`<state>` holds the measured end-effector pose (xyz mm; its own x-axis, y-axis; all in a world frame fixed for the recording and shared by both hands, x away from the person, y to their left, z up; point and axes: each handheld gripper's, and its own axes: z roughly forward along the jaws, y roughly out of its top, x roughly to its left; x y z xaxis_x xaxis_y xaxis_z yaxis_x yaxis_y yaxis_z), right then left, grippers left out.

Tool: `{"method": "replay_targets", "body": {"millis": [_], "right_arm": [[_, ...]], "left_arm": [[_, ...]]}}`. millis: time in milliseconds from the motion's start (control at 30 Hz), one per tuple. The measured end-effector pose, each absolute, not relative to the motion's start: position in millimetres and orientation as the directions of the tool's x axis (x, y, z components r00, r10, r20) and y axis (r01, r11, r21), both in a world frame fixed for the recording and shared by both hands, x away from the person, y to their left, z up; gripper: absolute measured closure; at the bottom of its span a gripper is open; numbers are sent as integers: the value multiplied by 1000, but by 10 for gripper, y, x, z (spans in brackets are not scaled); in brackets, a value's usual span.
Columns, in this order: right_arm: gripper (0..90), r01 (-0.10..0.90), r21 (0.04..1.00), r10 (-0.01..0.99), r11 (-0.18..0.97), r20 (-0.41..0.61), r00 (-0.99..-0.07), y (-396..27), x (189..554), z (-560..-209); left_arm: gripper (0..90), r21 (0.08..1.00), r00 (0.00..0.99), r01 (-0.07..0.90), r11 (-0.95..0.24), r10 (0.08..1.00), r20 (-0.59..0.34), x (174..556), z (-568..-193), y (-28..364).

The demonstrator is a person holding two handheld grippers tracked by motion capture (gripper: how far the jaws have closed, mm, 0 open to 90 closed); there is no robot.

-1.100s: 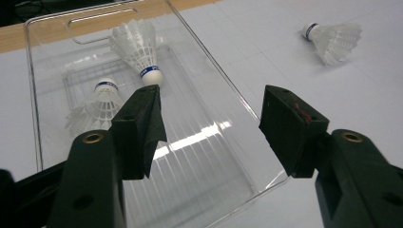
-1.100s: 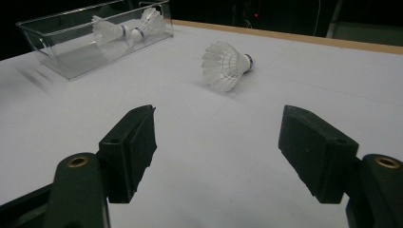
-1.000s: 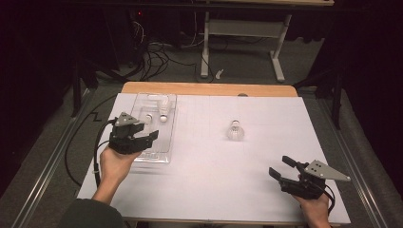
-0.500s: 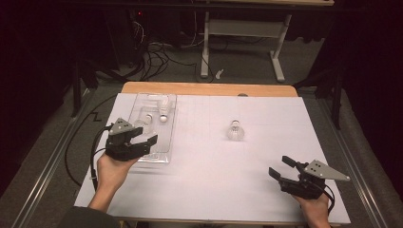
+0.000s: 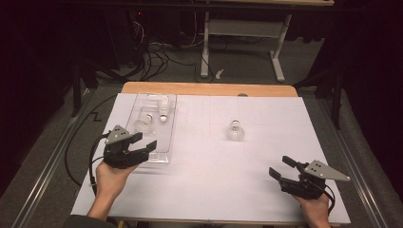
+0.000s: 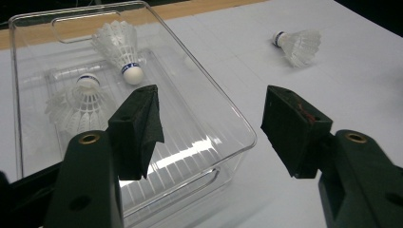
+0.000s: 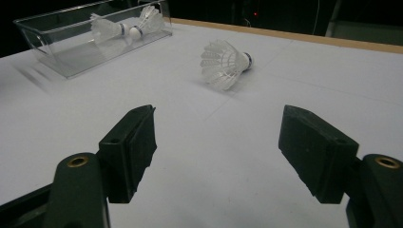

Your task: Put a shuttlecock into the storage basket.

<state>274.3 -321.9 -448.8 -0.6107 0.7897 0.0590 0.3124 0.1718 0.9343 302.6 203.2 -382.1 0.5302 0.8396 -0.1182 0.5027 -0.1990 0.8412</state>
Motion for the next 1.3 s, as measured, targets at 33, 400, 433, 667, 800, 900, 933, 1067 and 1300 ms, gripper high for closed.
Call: {"method": "replay_targets", "body": {"millis": [33,400,433,667,800,900,933,1067,1300], "right_arm": [[288,312,934,790,172,58,-611,-3219,2745,-4489],[287,317,932,792,174,59,-607,-3216,2752,-4492],[287,317,932,793,174,59,-607,-3218,2753,-4492],[287,316,933,794,171,59,-605,-3221,2749,-4490],[287,315,933,793,172,59,-606,-3223,2750,-4490],[286,316,933,794,172,59,-605,-3222,2755,-4491],[285,317,932,793,174,58,-607,-3221,2759,-4492],[285,318,932,794,176,57,-606,-3215,2764,-4493],[285,316,933,795,175,55,-604,-3208,2761,-4490]], "left_arm": [[389,843,529,501,-194,840,-122,3013,-3829,2043],[391,854,524,496,-156,838,-152,2897,-3921,2071],[391,854,525,497,-155,837,-154,2893,-3931,2068],[391,853,535,497,-162,830,-154,2863,-3985,2020],[391,854,541,492,-166,828,-151,2848,-4002,1998],[391,855,543,490,-167,826,-150,2842,-4018,1988],[391,856,544,488,-169,826,-148,2837,-4022,1984],[391,861,546,481,-163,824,-149,2815,-4027,1982],[390,869,548,470,-153,823,-152,2762,-4051,1996]]}}
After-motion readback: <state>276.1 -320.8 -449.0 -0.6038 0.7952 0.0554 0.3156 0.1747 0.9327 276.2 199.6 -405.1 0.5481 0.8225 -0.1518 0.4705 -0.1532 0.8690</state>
